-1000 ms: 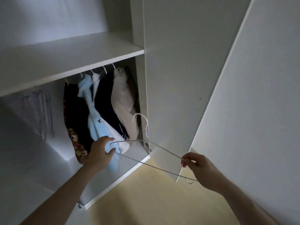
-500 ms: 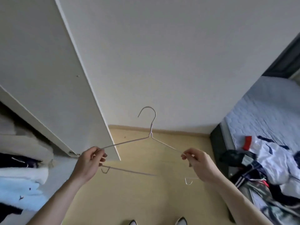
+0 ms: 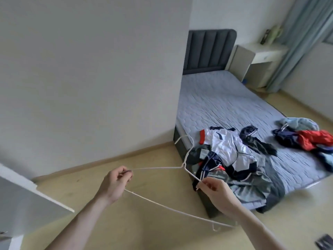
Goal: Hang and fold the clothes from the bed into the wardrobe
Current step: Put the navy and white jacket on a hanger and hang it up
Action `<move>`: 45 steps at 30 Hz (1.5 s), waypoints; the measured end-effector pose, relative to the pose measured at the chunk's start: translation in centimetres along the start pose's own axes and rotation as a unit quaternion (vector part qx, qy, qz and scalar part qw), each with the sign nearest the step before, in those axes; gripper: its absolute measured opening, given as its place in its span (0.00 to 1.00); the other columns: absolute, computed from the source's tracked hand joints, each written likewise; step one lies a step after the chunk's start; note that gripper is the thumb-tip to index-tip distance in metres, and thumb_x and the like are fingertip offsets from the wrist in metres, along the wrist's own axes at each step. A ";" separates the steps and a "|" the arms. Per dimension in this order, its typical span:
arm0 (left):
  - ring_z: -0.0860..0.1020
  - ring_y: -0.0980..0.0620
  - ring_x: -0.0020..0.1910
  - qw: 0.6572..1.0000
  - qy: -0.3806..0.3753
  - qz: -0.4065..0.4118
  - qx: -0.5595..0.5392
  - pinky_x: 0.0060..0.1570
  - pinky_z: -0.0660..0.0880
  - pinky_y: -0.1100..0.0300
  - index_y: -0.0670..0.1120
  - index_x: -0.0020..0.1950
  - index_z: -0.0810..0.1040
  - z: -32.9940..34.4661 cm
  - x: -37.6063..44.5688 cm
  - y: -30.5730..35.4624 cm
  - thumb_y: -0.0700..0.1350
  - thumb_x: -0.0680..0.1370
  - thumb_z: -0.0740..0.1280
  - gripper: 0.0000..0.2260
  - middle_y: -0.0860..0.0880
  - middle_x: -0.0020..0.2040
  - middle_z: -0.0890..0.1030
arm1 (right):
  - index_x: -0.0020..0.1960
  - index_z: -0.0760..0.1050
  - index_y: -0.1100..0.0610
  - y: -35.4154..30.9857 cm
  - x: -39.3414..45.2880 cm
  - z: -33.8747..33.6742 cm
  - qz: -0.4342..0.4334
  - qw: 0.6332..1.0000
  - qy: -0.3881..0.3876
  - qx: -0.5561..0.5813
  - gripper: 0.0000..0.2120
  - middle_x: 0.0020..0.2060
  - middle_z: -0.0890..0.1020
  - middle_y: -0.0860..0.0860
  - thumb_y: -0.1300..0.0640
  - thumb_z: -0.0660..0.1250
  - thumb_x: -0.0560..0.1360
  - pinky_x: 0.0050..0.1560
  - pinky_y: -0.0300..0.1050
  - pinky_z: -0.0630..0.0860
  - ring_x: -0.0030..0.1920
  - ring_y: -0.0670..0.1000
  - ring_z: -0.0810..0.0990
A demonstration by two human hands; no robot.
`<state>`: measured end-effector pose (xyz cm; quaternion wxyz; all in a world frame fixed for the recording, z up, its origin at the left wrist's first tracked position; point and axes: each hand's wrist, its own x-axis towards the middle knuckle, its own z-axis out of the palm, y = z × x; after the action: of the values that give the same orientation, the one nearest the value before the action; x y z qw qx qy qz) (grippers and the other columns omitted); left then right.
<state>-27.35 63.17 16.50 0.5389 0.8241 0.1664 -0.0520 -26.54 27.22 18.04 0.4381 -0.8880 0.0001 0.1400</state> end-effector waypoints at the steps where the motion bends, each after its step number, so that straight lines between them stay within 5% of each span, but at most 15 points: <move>1: 0.78 0.53 0.37 1.000 -0.013 0.007 0.010 0.42 0.73 0.57 0.50 0.40 0.82 3.2 0.6 1.2 0.51 0.77 0.71 0.08 0.53 0.36 0.83 | 0.41 0.83 0.47 2.1 -0.2 -2.4 0.007 1.000 0.013 0.007 0.09 0.26 0.76 0.42 0.49 0.69 0.80 0.30 0.34 0.62 0.26 0.41 0.69; 4: 0.82 0.59 0.50 0.999 -0.036 0.006 0.030 0.50 0.73 0.62 0.53 0.50 0.83 9.2 1.9 2.8 0.47 0.79 0.72 0.02 0.59 0.46 0.85 | 0.39 0.82 0.48 6.3 -0.1 -7.0 0.013 0.999 0.040 0.026 0.12 0.25 0.74 0.44 0.48 0.69 0.80 0.31 0.43 0.61 0.26 0.43 0.66; 10: 0.77 0.52 0.61 0.993 -0.061 -0.010 0.099 0.57 0.72 0.58 0.54 0.68 0.76 19.5 4.2 5.3 0.46 0.77 0.74 0.20 0.55 0.61 0.77 | 0.38 0.81 0.51 13.1 1.0 -15.2 0.026 0.997 0.064 0.039 0.13 0.28 0.80 0.52 0.48 0.70 0.79 0.33 0.43 0.67 0.27 0.44 0.70; 14: 0.78 0.51 0.59 0.985 -0.090 -0.018 0.143 0.56 0.72 0.58 0.52 0.63 0.78 24.0 7.5 6.3 0.45 0.77 0.74 0.15 0.53 0.61 0.77 | 0.36 0.80 0.52 16.5 2.3 -19.0 0.042 0.993 0.098 0.051 0.14 0.24 0.75 0.44 0.51 0.69 0.80 0.30 0.34 0.62 0.26 0.42 0.68; 18: 0.80 0.51 0.55 0.977 -0.109 -0.035 0.182 0.57 0.76 0.55 0.59 0.52 0.80 28.7 11.9 7.0 0.55 0.71 0.75 0.11 0.51 0.56 0.80 | 0.34 0.78 0.53 20.4 4.9 -22.5 0.070 0.987 0.132 0.054 0.16 0.24 0.72 0.45 0.50 0.69 0.80 0.31 0.41 0.62 0.27 0.42 0.66; 21: 0.76 0.51 0.55 0.969 -0.153 -0.037 0.190 0.54 0.72 0.56 0.52 0.55 0.80 34.2 16.2 8.5 0.46 0.78 0.73 0.07 0.47 0.59 0.77 | 0.35 0.75 0.57 23.9 8.3 -26.1 0.105 0.978 0.170 0.053 0.19 0.25 0.70 0.45 0.48 0.69 0.80 0.31 0.44 0.66 0.27 0.44 0.66; 28: 0.79 0.52 0.55 0.943 -0.236 -0.033 0.232 0.55 0.74 0.58 0.55 0.56 0.80 48.2 25.9 12.7 0.50 0.78 0.70 0.07 0.52 0.59 0.80 | 0.36 0.73 0.64 28.8 16.0 -33.4 0.171 0.961 0.215 0.030 0.19 0.24 0.67 0.45 0.53 0.68 0.80 0.30 0.43 0.63 0.26 0.45 0.63; 35: 0.77 0.50 0.57 0.906 -0.316 -0.092 0.267 0.57 0.74 0.58 0.52 0.59 0.79 59.9 29.7 14.3 0.49 0.78 0.68 0.10 0.51 0.61 0.78 | 0.37 0.69 0.66 33.7 20.9 -36.7 0.212 0.954 0.210 0.042 0.20 0.25 0.67 0.47 0.53 0.69 0.79 0.29 0.43 0.63 0.27 0.46 0.64; 45: 0.75 0.49 0.58 0.890 -0.300 -0.203 0.277 0.59 0.72 0.58 0.55 0.54 0.79 73.6 33.4 9.2 0.51 0.76 0.68 0.07 0.53 0.60 0.73 | 0.32 0.60 0.55 44.2 31.5 -40.2 0.229 0.960 0.142 0.079 0.22 0.26 0.62 0.46 0.56 0.68 0.80 0.32 0.43 0.60 0.28 0.46 0.60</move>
<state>13.98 0.47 -14.79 0.2906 0.8334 0.1392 -0.4490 8.29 -27.48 -1.00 0.4586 -0.8373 0.2774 0.1083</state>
